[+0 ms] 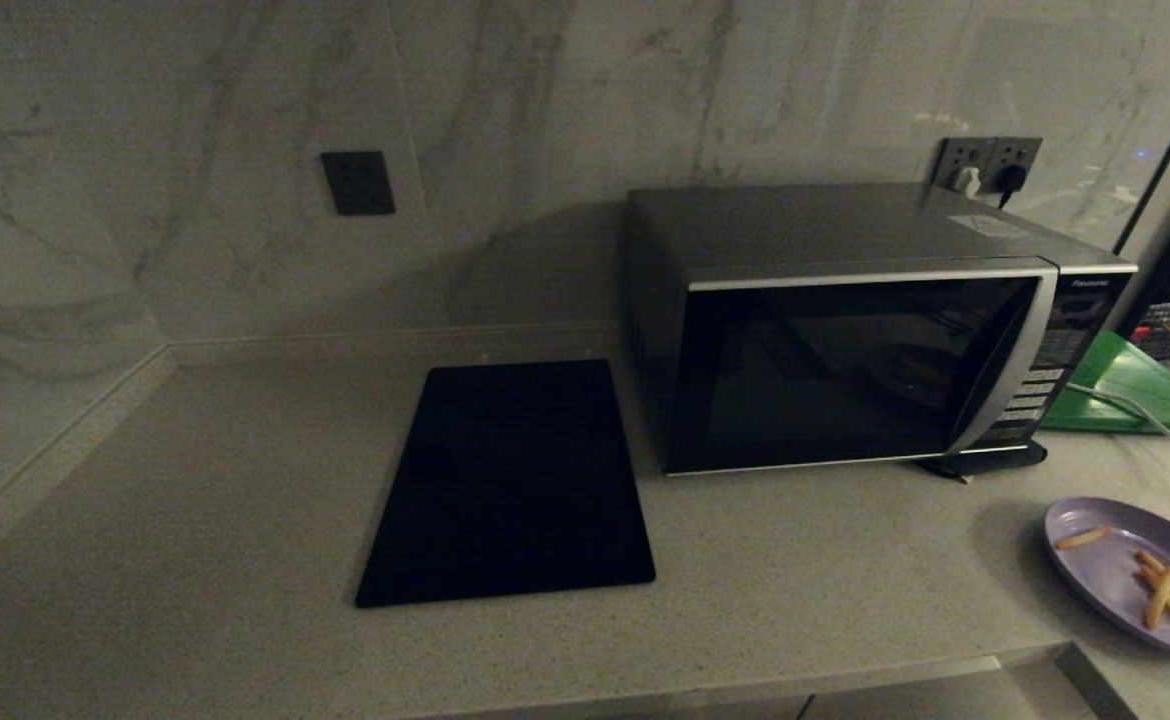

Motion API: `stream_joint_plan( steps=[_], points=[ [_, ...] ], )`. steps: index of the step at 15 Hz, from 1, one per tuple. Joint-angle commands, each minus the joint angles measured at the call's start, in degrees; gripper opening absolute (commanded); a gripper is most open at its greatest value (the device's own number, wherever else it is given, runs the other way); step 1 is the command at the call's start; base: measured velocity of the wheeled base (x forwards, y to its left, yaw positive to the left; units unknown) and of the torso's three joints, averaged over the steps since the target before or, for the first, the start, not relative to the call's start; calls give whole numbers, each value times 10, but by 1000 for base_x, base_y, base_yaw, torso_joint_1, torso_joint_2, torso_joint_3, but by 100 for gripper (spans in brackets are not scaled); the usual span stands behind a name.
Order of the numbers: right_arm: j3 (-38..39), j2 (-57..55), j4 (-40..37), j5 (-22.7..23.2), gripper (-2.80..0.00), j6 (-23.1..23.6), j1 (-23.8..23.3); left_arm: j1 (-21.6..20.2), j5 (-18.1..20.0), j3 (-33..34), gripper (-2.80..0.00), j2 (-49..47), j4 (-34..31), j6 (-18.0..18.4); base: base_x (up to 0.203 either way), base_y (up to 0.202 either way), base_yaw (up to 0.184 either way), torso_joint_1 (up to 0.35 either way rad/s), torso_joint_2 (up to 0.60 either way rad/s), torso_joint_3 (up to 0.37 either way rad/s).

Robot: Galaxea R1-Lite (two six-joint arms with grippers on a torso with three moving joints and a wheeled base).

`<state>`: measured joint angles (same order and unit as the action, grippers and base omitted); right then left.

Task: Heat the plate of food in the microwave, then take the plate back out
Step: Open the microwave oven

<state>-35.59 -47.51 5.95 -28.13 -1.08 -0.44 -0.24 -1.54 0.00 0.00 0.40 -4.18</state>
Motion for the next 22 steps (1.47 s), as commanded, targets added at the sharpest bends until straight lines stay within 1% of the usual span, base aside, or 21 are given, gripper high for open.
stream_joint_plan(
  steps=[1,2,3,5,6,9,10,14,16,18,19,21,22],
  points=[
    [20,-110,132,-10,-280,56,0,0,0,0,-280,-1,0,0,0,0,0,0,0,0],
    [23,-139,174,-20,-280,69,0,0,0,0,-280,-1,0,0,0,0,0,0,0,0],
    [20,-173,200,-40,-280,75,0,0,0,0,-280,-1,0,0,0,0,0,0,0,0],
    [7,-238,238,-106,-280,65,0,0,0,0,-280,-1,0,0,0,0,0,0,0,0],
    [2,-264,250,-127,-280,50,0,0,0,0,-280,-1,0,0,0,0,0,0,0,0],
    [-8,-325,261,-156,-280,9,0,0,0,0,-280,-1,0,0,0,0,0,0,0,0],
    [-8,-344,267,-161,-280,5,0,0,0,0,-280,-1,0,0,0,0,0,0,0,0],
    [-14,-417,343,-176,-280,-6,0,0,0,0,-280,-1,0,0,0,0,0,0,0,0],
    [-35,-440,353,-188,-280,-20,6,0,0,0,-280,-1,0,0,0,0,0,0,0,0],
    [-40,-444,353,-206,-280,-27,28,0,0,0,-280,-1,0,0,0,0,0,0,0,0],
    [-40,-453,355,-224,-280,-34,42,0,0,0,-280,-1,0,0,0,0,0,0,0,0],
    [-35,-463,379,-314,-280,-41,60,0,0,0,-280,-1,0,0,0,0,0,0,0,0],
    [-34,-479,411,-331,-280,-47,67,0,0,0,-280,-1,0,0,0,0,0,0,0,0]
  ],
)
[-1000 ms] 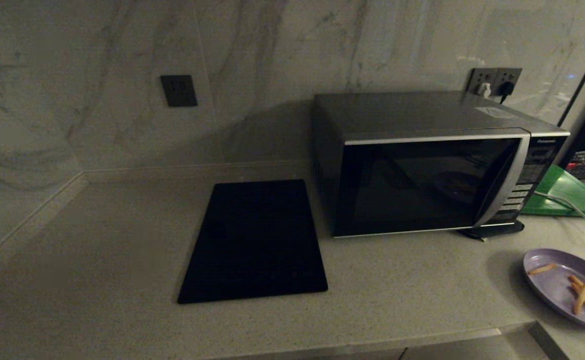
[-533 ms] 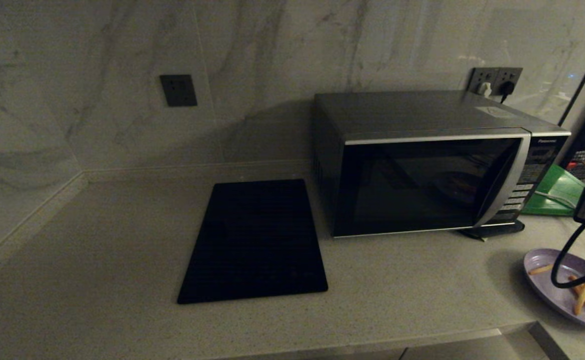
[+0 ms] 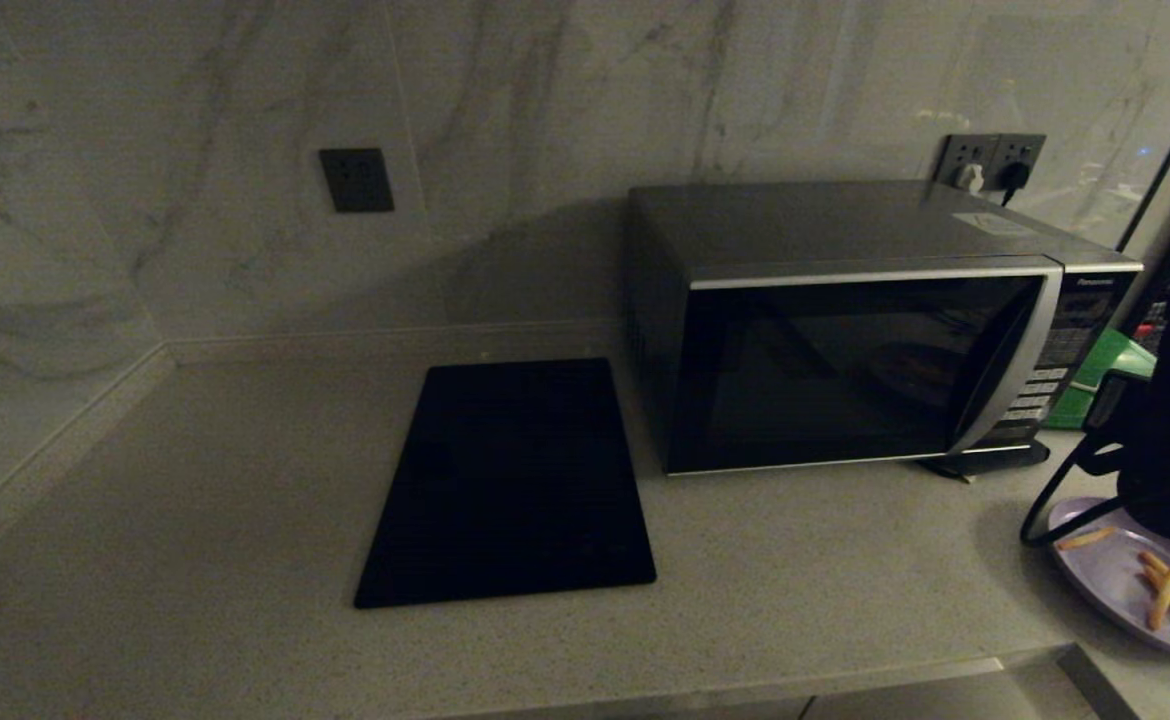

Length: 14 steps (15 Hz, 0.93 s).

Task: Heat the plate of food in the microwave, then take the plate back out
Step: Open the microwave oven

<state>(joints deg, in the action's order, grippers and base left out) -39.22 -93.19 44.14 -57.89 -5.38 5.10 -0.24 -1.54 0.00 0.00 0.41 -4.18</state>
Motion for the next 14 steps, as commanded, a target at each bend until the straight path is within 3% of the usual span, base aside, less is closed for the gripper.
stream_joint_plan(
  steps=[1,8,13,14],
  points=[
    [-3,-41,53,-38,-280,-16,14,0,0,0,-280,-1,0,0,0,0,0,0,0,0],
    [-21,-179,194,-140,-280,-32,34,0,0,0,-280,-1,0,0,0,0,0,0,0,0],
    [-64,-278,419,-143,-280,-17,48,0,0,0,-280,-1,0,0,0,0,0,0,0,0],
    [-69,-282,430,-137,-280,-14,49,0,0,0,-280,-1,0,0,0,0,0,0,0,0]
  ],
)
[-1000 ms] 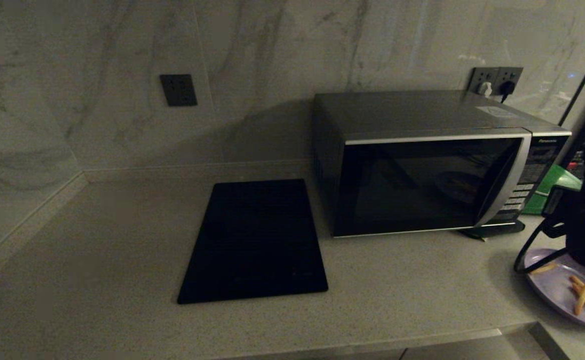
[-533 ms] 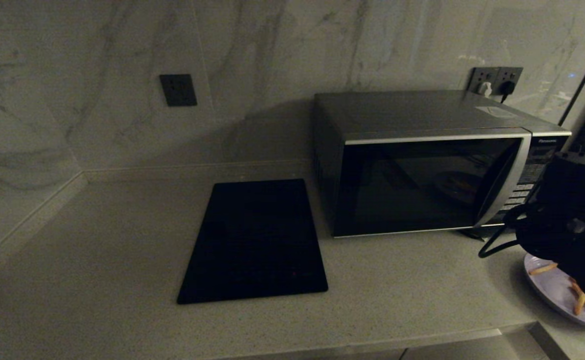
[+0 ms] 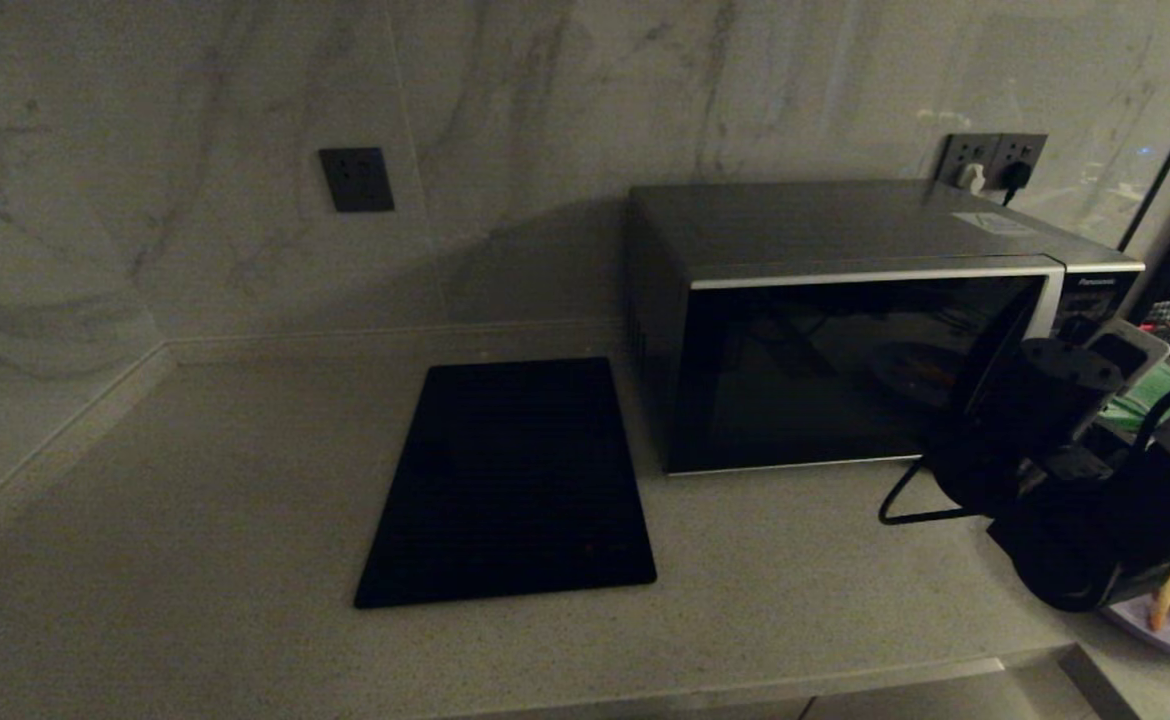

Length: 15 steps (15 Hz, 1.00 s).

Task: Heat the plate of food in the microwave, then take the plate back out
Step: Open the microwave oven

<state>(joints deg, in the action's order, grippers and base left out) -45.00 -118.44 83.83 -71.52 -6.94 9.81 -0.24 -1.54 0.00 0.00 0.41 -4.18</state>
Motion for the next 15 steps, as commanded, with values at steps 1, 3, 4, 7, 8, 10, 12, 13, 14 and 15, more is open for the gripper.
stream_joint_plan(
  steps=[1,3,4,7,8,10,12,13,14,15],
  points=[
    [-13,-34,32,-1,-280,6,2,0,0,0,-280,-1,0,0,0,0,0,0,0,0],
    [-1,-33,33,0,-280,30,3,0,0,0,-280,-1,0,0,0,0,0,0,0,0],
    [-1,-32,33,0,-280,32,2,0,0,0,-280,-1,0,0,0,0,0,0,0,0],
    [13,-36,33,3,-280,36,2,0,0,0,-280,-1,0,0,0,0,0,0,0,0],
    [19,-36,33,4,-280,37,3,0,0,0,-280,-1,0,0,0,0,0,0,0,0],
    [21,-35,33,8,0,43,3,0,0,0,-280,-1,0,0,0,0,0,0,0,0],
    [18,-40,32,31,0,48,5,0,0,0,-280,-1,0,0,0,0,0,0,0,0],
    [16,-43,33,34,0,49,6,0,0,0,-280,-1,0,0,0,0,0,0,0,0],
    [13,-43,33,35,0,48,6,0,0,0,-280,-1,0,0,0,0,0,0,0,0],
    [10,-45,33,36,0,48,7,0,0,0,-280,-1,0,0,0,0,0,0,0,0]
  ],
)
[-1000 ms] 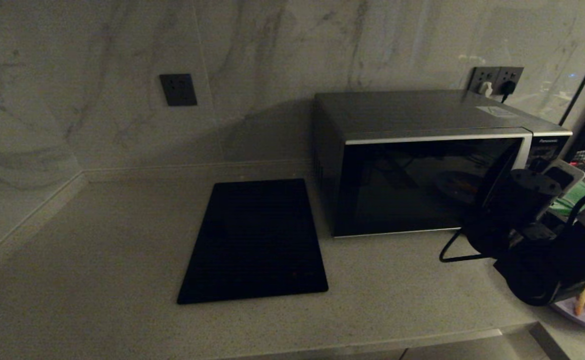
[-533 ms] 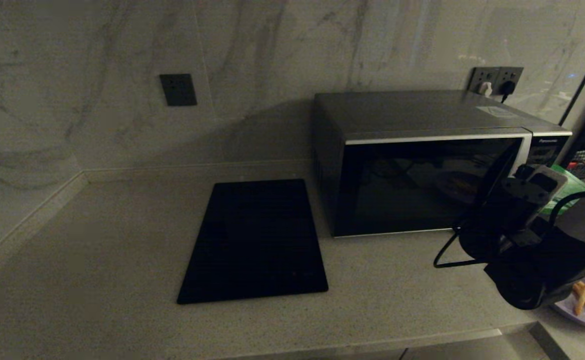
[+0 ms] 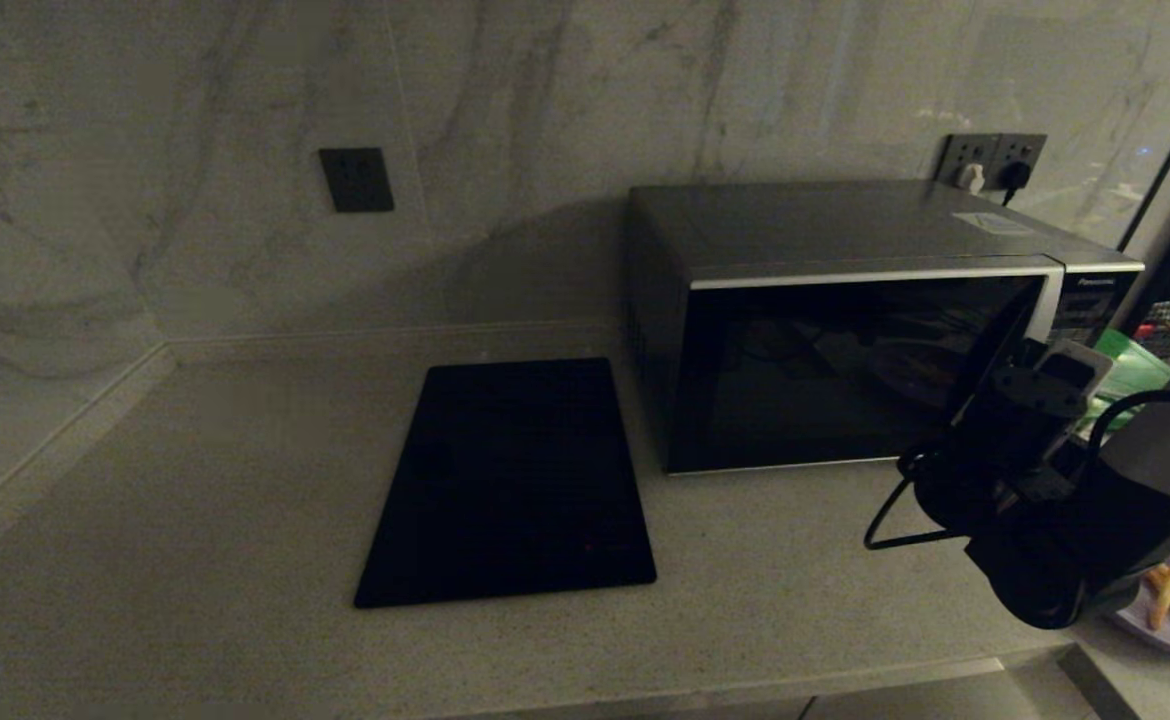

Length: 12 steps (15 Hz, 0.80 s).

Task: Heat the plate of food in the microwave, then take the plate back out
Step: Open the microwave oven

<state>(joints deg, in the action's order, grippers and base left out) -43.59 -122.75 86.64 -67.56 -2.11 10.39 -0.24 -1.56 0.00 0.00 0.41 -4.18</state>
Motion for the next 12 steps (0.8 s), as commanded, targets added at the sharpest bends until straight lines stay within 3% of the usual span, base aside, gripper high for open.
stream_joint_plan(
  steps=[1,4,12],
  points=[
    [-8,-5,6,-4,0,0,2,0,0,0,-280,-1,0,0,0,0,0,0,0,0],
    [-5,-12,10,-7,0,-2,22,0,0,0,-280,-1,0,0,0,0,0,0,0,0],
    [-68,-73,4,-36,0,5,19,0,0,0,-280,-1,0,0,0,0,0,0,0,0]
  ],
)
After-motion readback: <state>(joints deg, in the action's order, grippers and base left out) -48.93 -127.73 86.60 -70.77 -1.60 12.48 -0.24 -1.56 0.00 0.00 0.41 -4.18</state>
